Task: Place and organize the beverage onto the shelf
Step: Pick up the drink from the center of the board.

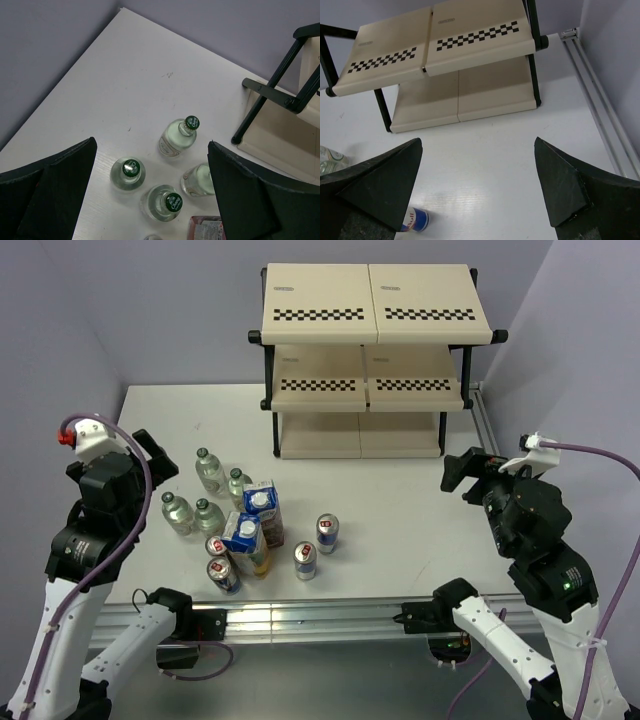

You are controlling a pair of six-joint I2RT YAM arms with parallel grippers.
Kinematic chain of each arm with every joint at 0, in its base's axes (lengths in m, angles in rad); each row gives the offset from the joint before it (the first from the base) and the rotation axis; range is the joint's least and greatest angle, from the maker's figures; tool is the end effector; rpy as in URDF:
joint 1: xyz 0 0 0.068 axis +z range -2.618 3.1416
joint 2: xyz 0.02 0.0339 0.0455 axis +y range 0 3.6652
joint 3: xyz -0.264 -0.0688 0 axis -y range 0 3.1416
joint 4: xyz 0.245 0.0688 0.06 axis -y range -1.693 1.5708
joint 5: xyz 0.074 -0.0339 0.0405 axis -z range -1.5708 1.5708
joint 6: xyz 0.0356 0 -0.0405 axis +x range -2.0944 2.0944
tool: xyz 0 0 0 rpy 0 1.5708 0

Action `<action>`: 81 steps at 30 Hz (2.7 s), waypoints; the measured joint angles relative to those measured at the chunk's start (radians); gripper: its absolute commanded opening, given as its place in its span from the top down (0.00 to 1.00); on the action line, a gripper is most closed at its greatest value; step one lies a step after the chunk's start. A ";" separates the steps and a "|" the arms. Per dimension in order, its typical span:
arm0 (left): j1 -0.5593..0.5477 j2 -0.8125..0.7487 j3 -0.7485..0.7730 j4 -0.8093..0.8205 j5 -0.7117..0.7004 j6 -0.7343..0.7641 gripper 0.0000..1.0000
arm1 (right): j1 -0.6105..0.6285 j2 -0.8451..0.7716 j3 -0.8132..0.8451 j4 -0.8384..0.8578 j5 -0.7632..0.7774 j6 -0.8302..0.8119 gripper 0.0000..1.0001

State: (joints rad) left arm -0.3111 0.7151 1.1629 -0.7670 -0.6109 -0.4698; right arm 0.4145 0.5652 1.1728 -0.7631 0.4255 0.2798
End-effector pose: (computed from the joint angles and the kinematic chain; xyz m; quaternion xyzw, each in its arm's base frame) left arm 0.1143 -0.0153 0.4144 -0.2369 0.7566 0.0128 0.6094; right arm 0.0692 0.0144 0.4275 0.0870 0.7503 0.0653 0.6521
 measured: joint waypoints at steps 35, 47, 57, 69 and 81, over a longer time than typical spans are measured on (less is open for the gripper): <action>0.101 0.694 0.101 0.121 0.177 -0.101 0.28 | 0.000 0.087 -0.153 0.217 -0.416 0.049 0.00; 0.070 0.799 0.099 0.129 0.171 -0.132 0.59 | 0.000 0.084 -0.166 0.254 -0.427 0.048 0.00; 0.046 0.818 0.104 0.132 0.135 -0.148 1.00 | 0.000 0.098 -0.168 0.259 -0.459 0.037 0.00; 0.042 0.793 0.419 -0.060 0.127 -0.072 1.00 | 0.000 0.277 -0.134 0.422 -0.653 -0.004 0.00; 0.027 0.611 0.786 -0.209 0.237 0.069 1.00 | 0.168 0.618 0.171 0.537 -0.995 -0.090 0.02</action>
State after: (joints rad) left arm -0.2836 1.3258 1.9488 -0.9764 -0.3737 -0.4007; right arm 0.5823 1.1831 1.3437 -0.2256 -0.5697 0.1902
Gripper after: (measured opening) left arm 0.372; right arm 0.981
